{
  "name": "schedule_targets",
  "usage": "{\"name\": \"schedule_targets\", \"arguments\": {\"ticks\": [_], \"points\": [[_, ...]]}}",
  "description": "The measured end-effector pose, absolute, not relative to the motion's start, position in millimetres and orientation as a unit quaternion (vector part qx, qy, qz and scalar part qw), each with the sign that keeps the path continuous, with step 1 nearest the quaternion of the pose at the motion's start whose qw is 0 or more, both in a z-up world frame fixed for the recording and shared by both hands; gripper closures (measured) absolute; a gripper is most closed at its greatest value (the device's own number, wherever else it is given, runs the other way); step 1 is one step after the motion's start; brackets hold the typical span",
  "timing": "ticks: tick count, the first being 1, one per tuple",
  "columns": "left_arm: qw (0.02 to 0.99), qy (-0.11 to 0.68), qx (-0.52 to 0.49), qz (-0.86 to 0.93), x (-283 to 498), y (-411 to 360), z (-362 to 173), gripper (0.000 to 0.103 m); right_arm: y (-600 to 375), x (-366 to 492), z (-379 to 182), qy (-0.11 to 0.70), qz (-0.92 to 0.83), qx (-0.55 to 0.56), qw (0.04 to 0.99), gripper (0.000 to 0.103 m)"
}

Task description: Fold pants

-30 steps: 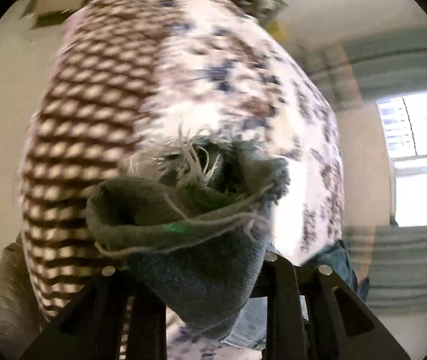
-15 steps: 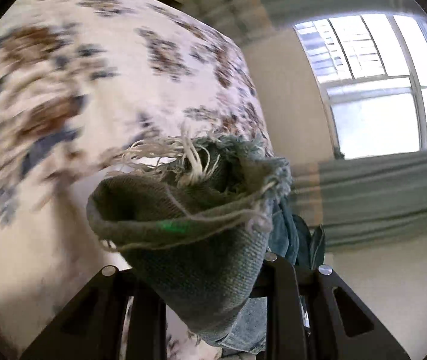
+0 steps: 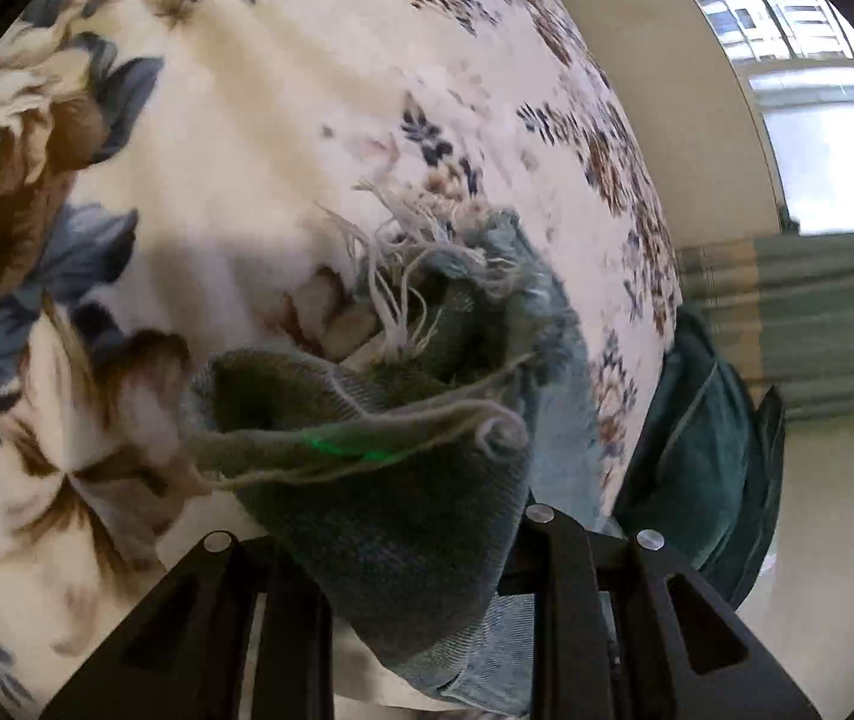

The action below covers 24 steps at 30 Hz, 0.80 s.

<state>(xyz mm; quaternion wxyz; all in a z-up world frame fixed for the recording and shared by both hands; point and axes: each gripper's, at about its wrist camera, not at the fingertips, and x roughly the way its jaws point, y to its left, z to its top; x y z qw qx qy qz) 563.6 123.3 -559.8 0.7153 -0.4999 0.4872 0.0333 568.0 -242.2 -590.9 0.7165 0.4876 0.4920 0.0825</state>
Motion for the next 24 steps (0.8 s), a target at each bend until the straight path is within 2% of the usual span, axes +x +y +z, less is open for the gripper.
{"name": "schedule_targets", "arguments": {"ticks": [2, 6, 9, 15, 17, 19, 20, 21, 23, 24], "points": [[0.727, 0.485, -0.486, 0.023, 561.5, 119.1, -558.4, 0.082, -244.5, 565.8, -601.2, 0.496, 0.080, 0.492, 0.711, 0.081], [0.726, 0.496, -0.476, 0.015, 560.0, 114.1, -554.0, 0.078, -249.7, 560.4, -614.0, 0.523, 0.083, 0.514, 0.674, 0.066], [0.713, 0.513, -0.478, 0.012, 558.0, 120.4, -555.7, 0.075, -249.4, 558.0, -606.6, 0.547, 0.072, 0.481, 0.681, 0.055], [0.726, 0.524, -0.446, 0.017, 541.3, 124.8, -540.9, 0.068, -260.7, 545.8, -588.0, 0.555, 0.038, 0.461, 0.692, 0.055], [0.732, 0.527, -0.430, 0.024, 537.9, 124.4, -537.0, 0.064, -261.8, 547.8, -586.9, 0.550, 0.026, 0.449, 0.704, 0.058], [0.740, 0.531, -0.411, 0.029, 532.7, 123.5, -530.4, 0.053, -259.5, 546.5, -581.6, 0.549, 0.014, 0.429, 0.717, 0.062], [0.745, 0.535, -0.396, 0.039, 530.1, 123.8, -527.8, 0.037, -258.4, 540.2, -577.4, 0.550, 0.008, 0.423, 0.720, 0.063], [0.751, 0.538, -0.379, 0.049, 527.2, 124.1, -524.2, 0.033, -258.3, 540.6, -574.6, 0.551, 0.001, 0.417, 0.723, 0.063], [0.760, 0.540, -0.359, 0.056, 522.2, 125.2, -520.1, 0.033, -254.9, 540.7, -570.5, 0.558, -0.003, 0.404, 0.725, 0.062], [0.764, 0.540, -0.349, 0.059, 519.5, 125.4, -517.7, 0.033, -252.0, 538.1, -566.5, 0.565, -0.005, 0.392, 0.726, 0.057]]}}
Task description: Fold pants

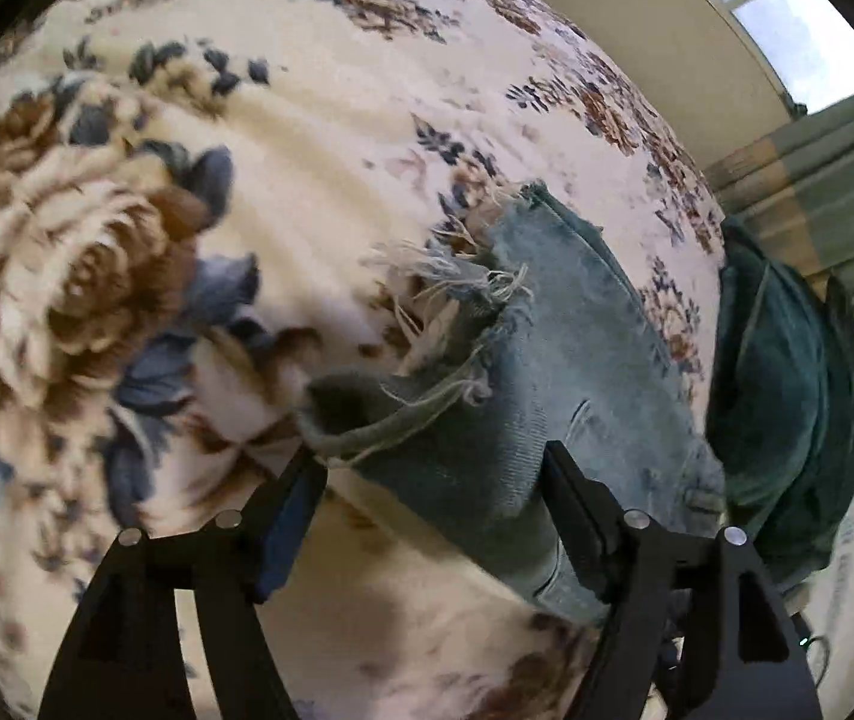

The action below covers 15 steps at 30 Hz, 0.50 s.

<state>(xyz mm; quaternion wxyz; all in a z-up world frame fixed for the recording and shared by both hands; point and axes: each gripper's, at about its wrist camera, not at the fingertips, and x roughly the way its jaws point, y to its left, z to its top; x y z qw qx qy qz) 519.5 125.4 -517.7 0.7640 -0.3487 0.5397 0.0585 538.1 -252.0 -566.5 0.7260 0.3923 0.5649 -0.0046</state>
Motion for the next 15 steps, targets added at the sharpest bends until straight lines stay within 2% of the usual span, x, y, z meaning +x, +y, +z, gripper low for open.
{"name": "schedule_targets", "arguments": {"ticks": [1, 2, 3, 4, 5, 8, 15], "points": [[0.769, 0.540, -0.335, 0.063, 516.9, 125.2, -514.6, 0.033, -248.8, 532.6, -560.8, 0.574, -0.011, 0.374, 0.729, 0.052], [0.776, 0.539, -0.318, 0.070, 514.6, 124.6, -510.1, 0.033, -247.1, 531.7, -555.7, 0.579, -0.020, 0.354, 0.734, 0.037], [0.785, 0.537, -0.299, 0.073, 512.4, 123.0, -504.3, 0.033, -244.8, 529.2, -547.4, 0.582, -0.029, 0.329, 0.743, 0.013], [0.793, 0.537, -0.277, 0.078, 510.4, 120.7, -498.6, 0.033, -242.4, 524.9, -537.0, 0.581, -0.037, 0.302, 0.754, 0.003], [0.800, 0.539, -0.248, 0.087, 509.0, 117.3, -491.9, 0.032, -239.4, 523.0, -527.2, 0.581, -0.046, 0.274, 0.765, 0.000], [0.810, 0.550, -0.182, 0.087, 506.5, 106.3, -474.7, 0.016, -227.6, 514.1, -492.2, 0.579, -0.083, 0.179, 0.791, 0.000], [0.830, 0.548, -0.080, 0.070, 485.5, 77.5, -412.6, 0.016, -204.7, 475.6, -401.4, 0.551, -0.116, 0.067, 0.823, 0.000]]}}
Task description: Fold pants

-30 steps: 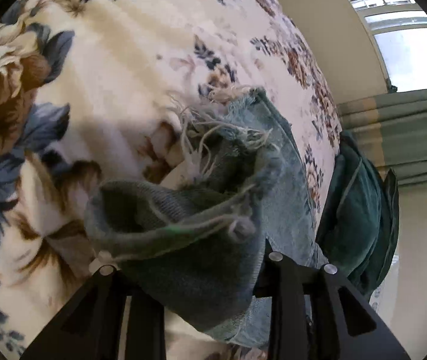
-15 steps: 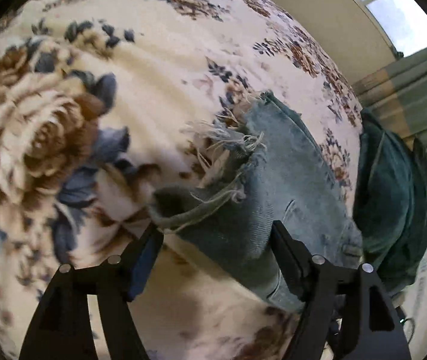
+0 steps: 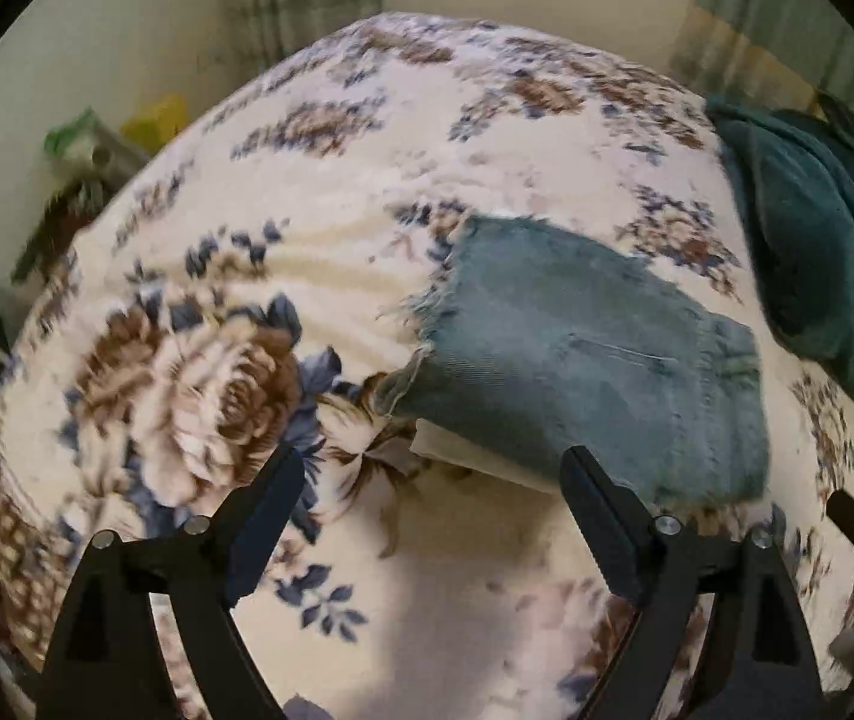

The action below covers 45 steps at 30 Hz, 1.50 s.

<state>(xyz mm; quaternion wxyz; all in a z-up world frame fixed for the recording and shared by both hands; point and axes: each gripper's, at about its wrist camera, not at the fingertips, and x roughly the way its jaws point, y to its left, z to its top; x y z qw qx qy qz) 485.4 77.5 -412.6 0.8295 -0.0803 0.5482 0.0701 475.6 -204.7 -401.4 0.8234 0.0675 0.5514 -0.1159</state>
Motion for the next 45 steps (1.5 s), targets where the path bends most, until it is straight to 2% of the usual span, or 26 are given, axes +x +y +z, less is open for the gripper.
{"name": "schedule_targets", "arguments": {"ticks": [7, 20, 26, 34, 42, 43, 44, 45], "points": [[0.851, 0.519, -0.049, 0.058, 437.1, 59.6, -323.5, 0.016, -189.8, 407.1, -293.2, 0.518, -0.104, 0.035, 0.848, 0.000], [0.898, 0.437, -0.022, 0.036, 287.6, 46.4, -127.1, 0.016, -171.4, 236.2, -68.1, 0.429, -0.098, 0.008, 0.898, 0.000], [0.908, 0.417, -0.027, 0.006, 236.7, 48.4, -66.0, 0.016, -143.9, 159.7, 13.4, 0.399, -0.092, -0.016, 0.912, 0.000], [0.921, 0.388, -0.034, 0.010, 190.1, 71.1, -13.5, 0.016, -116.3, 95.4, 88.5, 0.370, -0.077, -0.008, 0.926, 0.000], [0.926, 0.377, -0.029, 0.011, 167.0, 82.8, -1.1, 0.016, -101.6, 69.4, 128.9, 0.353, -0.068, -0.004, 0.933, 0.000], [0.925, 0.378, -0.029, 0.009, 165.5, 83.7, -1.6, 0.013, -100.3, 69.0, 130.6, 0.353, -0.068, -0.002, 0.933, 0.000], [0.925, 0.378, -0.028, 0.008, 163.0, 84.0, -1.4, 0.003, -99.1, 67.3, 132.4, 0.353, -0.067, -0.001, 0.933, 0.000], [0.926, 0.377, -0.027, 0.010, 160.5, 84.0, -0.6, 0.000, -98.6, 67.5, 132.4, 0.354, -0.065, -0.001, 0.933, 0.000]]}}
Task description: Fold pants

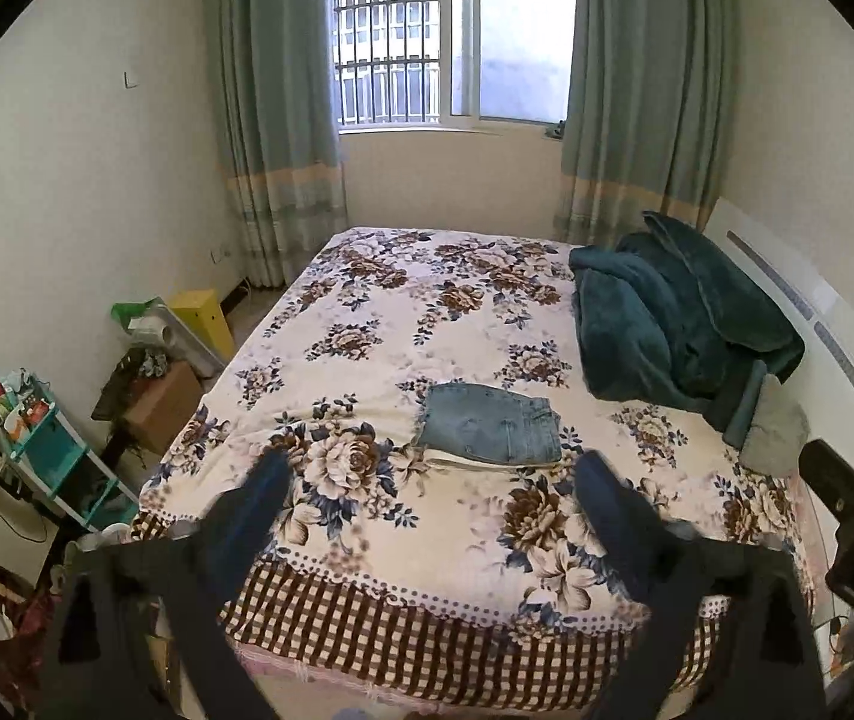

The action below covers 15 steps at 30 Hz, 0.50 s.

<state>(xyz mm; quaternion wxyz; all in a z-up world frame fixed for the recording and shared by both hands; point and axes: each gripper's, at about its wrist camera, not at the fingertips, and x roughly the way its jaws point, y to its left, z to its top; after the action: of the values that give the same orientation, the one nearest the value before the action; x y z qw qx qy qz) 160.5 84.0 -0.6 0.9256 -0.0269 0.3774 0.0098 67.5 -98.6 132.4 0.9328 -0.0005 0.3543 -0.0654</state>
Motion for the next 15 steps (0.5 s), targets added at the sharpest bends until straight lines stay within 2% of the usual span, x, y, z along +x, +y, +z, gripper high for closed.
{"name": "schedule_targets", "arguments": {"ticks": [15], "points": [[0.927, 0.374, -0.027, 0.024, 149.7, 90.3, 0.2, 0.000, -100.3, 71.7, 123.0, 0.371, -0.056, 0.000, 0.927, 0.000]]}}
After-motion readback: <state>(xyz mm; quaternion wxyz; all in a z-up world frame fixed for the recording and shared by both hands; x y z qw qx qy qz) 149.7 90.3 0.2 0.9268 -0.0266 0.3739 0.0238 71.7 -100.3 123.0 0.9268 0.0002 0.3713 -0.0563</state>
